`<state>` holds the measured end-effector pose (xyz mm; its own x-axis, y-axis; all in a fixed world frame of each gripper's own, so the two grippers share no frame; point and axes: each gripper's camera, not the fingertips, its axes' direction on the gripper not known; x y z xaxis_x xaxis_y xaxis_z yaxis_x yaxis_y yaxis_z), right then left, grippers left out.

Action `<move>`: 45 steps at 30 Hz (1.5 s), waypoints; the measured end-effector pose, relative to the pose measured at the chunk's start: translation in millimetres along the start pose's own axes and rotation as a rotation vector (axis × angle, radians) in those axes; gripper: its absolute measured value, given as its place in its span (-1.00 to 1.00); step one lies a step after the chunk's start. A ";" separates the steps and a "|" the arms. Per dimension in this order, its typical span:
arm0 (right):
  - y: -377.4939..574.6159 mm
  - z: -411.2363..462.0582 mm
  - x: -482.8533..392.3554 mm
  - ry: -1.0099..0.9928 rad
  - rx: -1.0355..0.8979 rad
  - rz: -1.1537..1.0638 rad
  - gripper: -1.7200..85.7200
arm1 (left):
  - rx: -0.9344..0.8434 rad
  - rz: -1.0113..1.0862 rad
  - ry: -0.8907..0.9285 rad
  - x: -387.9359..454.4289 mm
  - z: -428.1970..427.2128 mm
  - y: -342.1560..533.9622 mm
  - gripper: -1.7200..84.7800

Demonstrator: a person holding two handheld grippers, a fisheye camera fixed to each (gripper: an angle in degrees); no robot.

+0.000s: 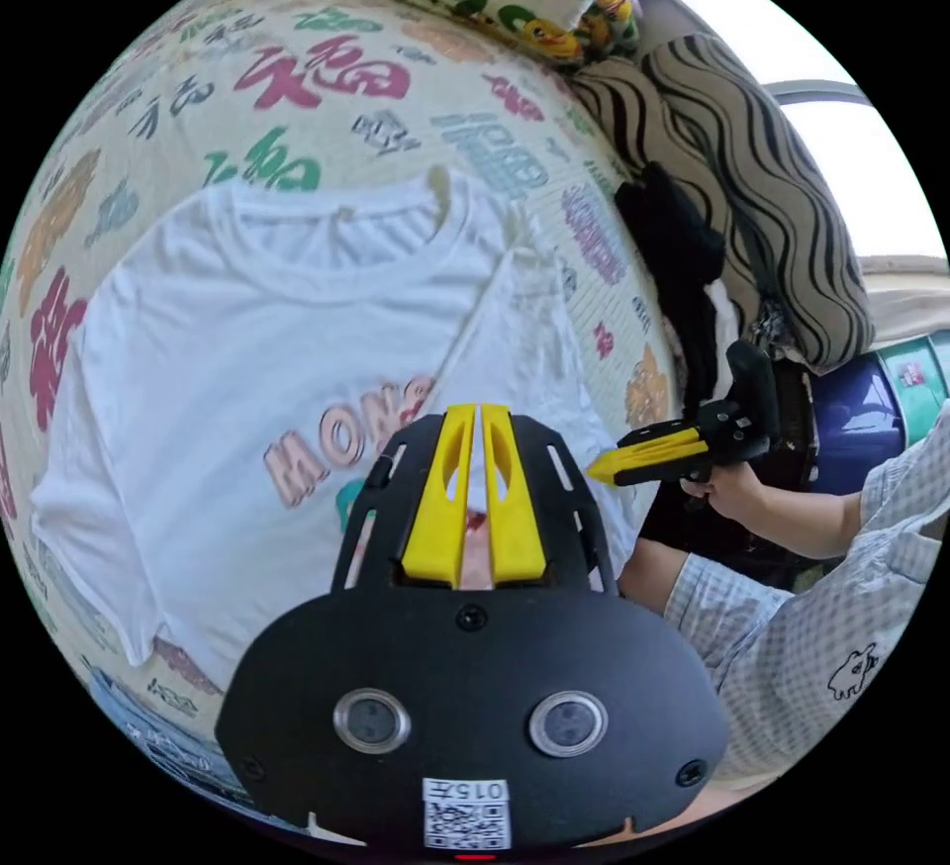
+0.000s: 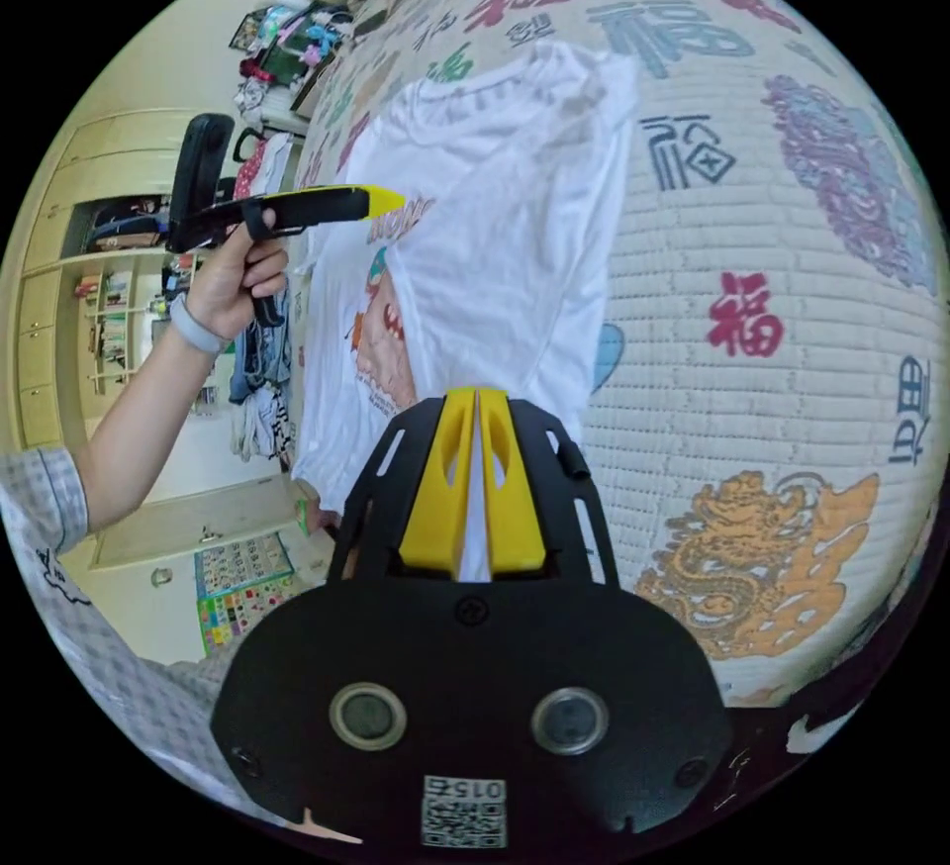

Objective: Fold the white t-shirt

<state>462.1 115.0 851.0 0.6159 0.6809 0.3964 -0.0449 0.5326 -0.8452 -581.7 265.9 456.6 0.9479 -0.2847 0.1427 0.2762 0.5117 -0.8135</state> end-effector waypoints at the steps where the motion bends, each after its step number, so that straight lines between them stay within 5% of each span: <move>1: -4.5 -1.8 6.5 0.026 0.021 0.040 -0.84 | 0.025 0.026 0.011 6.5 0.2 -13.5 -0.84; 10: -25.0 38.8 0.3 0.063 -0.042 0.052 -0.90 | -0.052 0.043 0.029 19.5 39.8 -92.7 -0.88; 26: -28.1 73.2 -9.9 -0.036 -0.089 0.091 -0.84 | -0.098 0.129 -0.052 -18.2 -16.4 -42.5 -0.86; 31: -46.1 86.2 -27.9 0.019 -0.117 0.128 -0.84 | 0.036 0.116 -0.148 -43.5 -89.1 27.1 -0.91; 38: -81.1 75.1 -77.8 0.185 -0.074 0.065 -0.86 | 0.317 -0.109 -0.028 -103.6 -181.5 168.0 -0.87; 45: -196.4 113.1 -232.1 0.202 -0.057 -0.408 -0.88 | 0.625 -0.721 -0.125 -203.0 -243.3 413.4 -0.82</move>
<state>239.0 -90.7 965.6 0.7154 0.3071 0.6277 0.2727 0.7044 -0.6554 -698.6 338.0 -45.9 0.5171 -0.6298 0.5797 0.7994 0.5973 -0.0642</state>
